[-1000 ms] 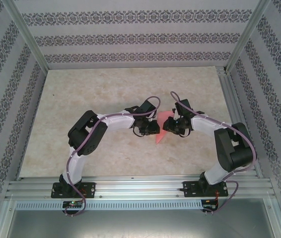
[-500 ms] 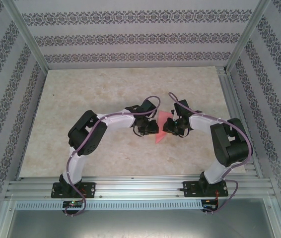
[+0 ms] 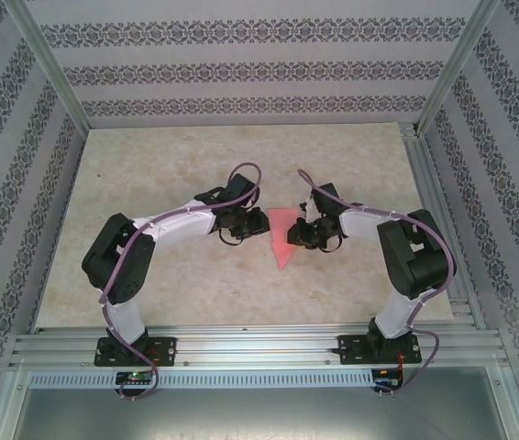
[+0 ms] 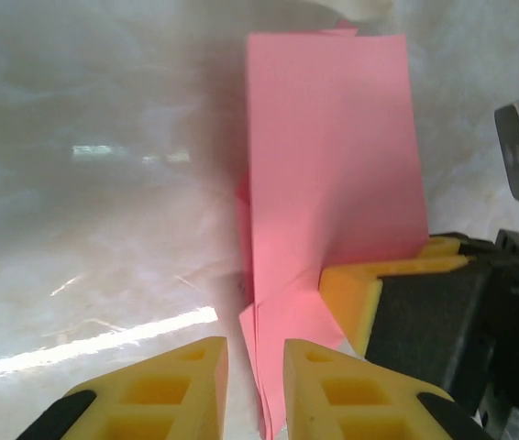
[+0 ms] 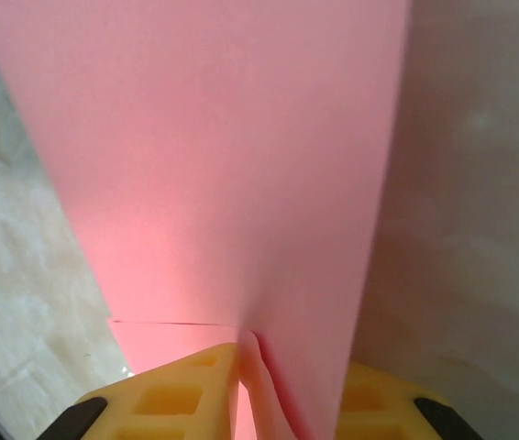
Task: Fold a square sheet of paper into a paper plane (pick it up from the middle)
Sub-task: Fold the wing for the fifth time at the center of the table.
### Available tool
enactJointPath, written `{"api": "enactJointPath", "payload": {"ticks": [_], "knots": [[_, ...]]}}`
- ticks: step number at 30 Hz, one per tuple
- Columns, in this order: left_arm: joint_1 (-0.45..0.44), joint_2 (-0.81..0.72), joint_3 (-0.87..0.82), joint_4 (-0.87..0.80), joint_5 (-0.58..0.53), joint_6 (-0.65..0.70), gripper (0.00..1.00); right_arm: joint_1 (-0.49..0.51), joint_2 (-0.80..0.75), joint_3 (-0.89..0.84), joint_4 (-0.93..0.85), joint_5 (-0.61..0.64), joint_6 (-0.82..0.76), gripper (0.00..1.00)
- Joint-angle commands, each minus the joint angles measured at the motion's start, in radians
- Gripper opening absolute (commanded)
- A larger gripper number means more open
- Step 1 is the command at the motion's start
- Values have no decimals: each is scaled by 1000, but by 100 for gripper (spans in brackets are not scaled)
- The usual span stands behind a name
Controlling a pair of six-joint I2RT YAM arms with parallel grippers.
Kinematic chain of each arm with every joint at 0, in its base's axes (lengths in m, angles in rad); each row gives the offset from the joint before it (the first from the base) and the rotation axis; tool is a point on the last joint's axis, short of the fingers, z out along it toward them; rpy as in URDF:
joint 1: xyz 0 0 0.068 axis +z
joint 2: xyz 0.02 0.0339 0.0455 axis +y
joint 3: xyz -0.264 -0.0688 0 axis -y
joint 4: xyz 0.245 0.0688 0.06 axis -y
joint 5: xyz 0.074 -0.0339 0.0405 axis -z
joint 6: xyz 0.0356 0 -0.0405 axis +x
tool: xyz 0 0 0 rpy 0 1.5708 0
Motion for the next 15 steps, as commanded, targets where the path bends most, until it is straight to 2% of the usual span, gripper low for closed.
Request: {"api": "enactJointPath", "payload": {"ticks": [1, 15], "knots": [[13, -22, -36, 72, 12, -47, 24, 47, 21, 53, -19, -41, -69, 20], [22, 157, -11, 208, 83, -121, 18, 71, 27, 74, -38, 13, -65, 25]]}}
